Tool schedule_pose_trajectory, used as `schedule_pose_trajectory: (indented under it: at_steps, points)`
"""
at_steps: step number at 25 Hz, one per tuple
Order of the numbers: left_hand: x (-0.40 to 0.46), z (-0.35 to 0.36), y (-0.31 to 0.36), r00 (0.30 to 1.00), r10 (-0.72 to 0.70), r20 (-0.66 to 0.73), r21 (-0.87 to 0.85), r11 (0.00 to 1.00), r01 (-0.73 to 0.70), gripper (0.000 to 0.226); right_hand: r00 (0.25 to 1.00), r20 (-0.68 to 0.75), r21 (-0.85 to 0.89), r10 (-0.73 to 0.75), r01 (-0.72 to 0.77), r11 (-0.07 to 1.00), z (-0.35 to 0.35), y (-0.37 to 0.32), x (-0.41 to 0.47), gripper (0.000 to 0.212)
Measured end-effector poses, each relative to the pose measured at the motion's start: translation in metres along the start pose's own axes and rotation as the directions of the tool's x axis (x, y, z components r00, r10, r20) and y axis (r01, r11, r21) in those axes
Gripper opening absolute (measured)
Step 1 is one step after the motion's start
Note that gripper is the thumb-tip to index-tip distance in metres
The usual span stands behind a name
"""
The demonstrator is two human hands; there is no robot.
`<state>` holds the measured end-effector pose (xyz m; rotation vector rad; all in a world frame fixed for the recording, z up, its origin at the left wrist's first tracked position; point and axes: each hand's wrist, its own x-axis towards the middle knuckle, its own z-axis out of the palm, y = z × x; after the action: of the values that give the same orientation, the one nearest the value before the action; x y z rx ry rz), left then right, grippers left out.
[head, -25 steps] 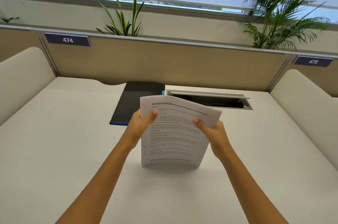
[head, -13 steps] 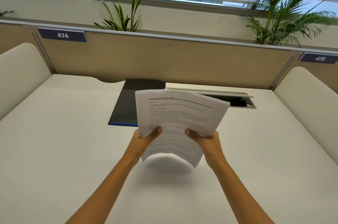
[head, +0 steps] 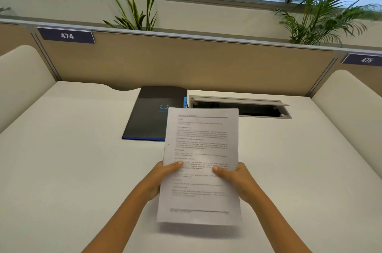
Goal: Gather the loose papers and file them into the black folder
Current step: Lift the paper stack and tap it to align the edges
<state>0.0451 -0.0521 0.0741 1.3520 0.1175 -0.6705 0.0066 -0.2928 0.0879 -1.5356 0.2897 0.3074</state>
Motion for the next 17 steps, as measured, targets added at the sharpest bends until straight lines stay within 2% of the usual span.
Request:
schedule_pose_trajectory:
  at_steps: [4, 6, 10, 13, 16, 17]
  points:
    - [0.02, -0.007, 0.027, 0.997, 0.006, -0.073, -0.185, 0.983, -0.02, 0.036, 0.989, 0.1, -0.057, 0.113, -0.107, 0.993, -0.003, 0.011, -0.006, 0.039]
    - [0.031, -0.01, 0.04, 0.994, 0.057, -0.092, -0.249, 0.965, -0.079, 0.037, 0.984, 0.116, -0.075, 0.135, -0.127, 0.989, -0.005, 0.012, -0.005, 0.041]
    - [0.046, -0.007, 0.057, 0.974, 0.18, -0.137, -0.176, 0.963, -0.202, 0.031, 0.982, 0.11, -0.059, 0.154, -0.148, 0.987, -0.009, 0.009, 0.003, 0.042]
    - [0.061, -0.004, 0.061, 0.966, 0.14, -0.218, -0.135, 0.976, -0.172, 0.016, 0.984, 0.095, -0.036, 0.152, -0.149, 0.988, -0.011, 0.009, 0.014, 0.041]
    - [0.083, -0.007, 0.067, 0.951, 0.185, -0.248, -0.048, 0.978, -0.203, 0.028, 0.987, 0.066, 0.003, 0.149, -0.15, 0.989, -0.014, 0.009, 0.03, 0.039]
    - [0.091, -0.008, 0.069, 0.95, 0.185, -0.253, -0.075, 0.975, -0.21, 0.033, 0.988, 0.052, 0.023, 0.146, -0.147, 0.989, -0.016, 0.01, 0.036, 0.039]
